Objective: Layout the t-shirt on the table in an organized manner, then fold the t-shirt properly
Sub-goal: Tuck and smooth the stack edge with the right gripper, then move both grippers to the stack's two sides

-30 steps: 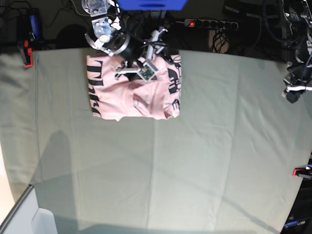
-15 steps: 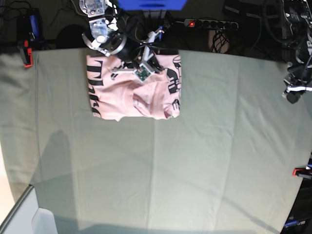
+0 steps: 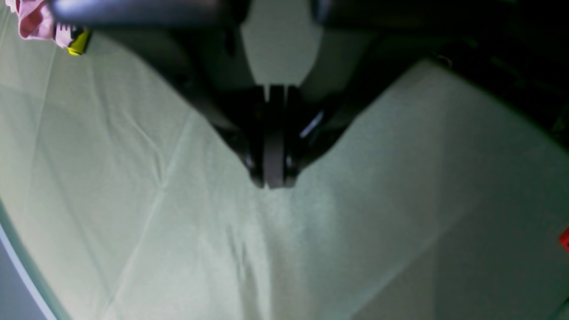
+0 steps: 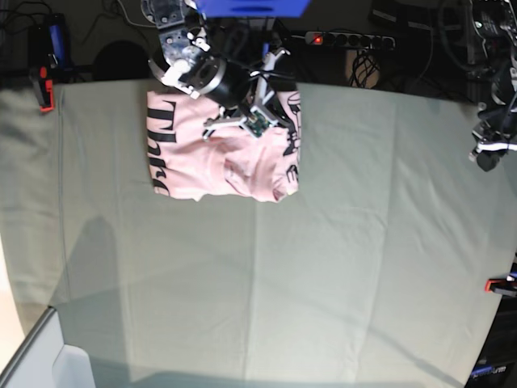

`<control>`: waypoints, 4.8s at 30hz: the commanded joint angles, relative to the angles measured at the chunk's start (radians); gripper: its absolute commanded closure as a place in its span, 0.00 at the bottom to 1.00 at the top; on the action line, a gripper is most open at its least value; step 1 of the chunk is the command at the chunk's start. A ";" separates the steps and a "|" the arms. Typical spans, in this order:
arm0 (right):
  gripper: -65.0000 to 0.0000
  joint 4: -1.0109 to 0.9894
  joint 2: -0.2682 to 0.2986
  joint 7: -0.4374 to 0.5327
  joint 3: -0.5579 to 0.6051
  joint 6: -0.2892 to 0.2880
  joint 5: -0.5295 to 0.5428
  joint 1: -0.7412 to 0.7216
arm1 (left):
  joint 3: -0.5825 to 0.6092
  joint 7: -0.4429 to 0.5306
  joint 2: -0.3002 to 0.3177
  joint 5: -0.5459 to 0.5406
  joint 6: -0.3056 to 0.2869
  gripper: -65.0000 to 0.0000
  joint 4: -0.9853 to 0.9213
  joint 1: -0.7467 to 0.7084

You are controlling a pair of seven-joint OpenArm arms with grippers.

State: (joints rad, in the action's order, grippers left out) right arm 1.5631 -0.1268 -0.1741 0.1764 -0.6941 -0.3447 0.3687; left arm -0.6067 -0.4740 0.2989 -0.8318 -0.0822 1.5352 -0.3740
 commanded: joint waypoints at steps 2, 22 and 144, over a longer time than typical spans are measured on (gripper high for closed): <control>1.00 0.017 -0.017 0.028 0.007 -0.004 0.019 -0.004 | -0.009 0.018 0.018 -0.005 -0.009 1.00 0.014 -0.003; 1.00 0.009 -0.017 0.025 0.107 -0.004 0.019 -0.033 | -0.009 0.018 0.019 -0.004 -0.009 1.00 0.014 0.003; 1.00 0.133 -0.030 0.023 -0.277 -0.004 0.022 -0.119 | -0.005 0.018 0.021 -0.013 -0.009 1.00 0.014 0.054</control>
State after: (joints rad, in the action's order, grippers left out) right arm 1.6814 -0.1520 -0.1749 -0.1059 -0.6952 -0.3374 0.2615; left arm -0.6060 -0.4786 0.3008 -0.8356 -0.0822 1.5322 -0.3294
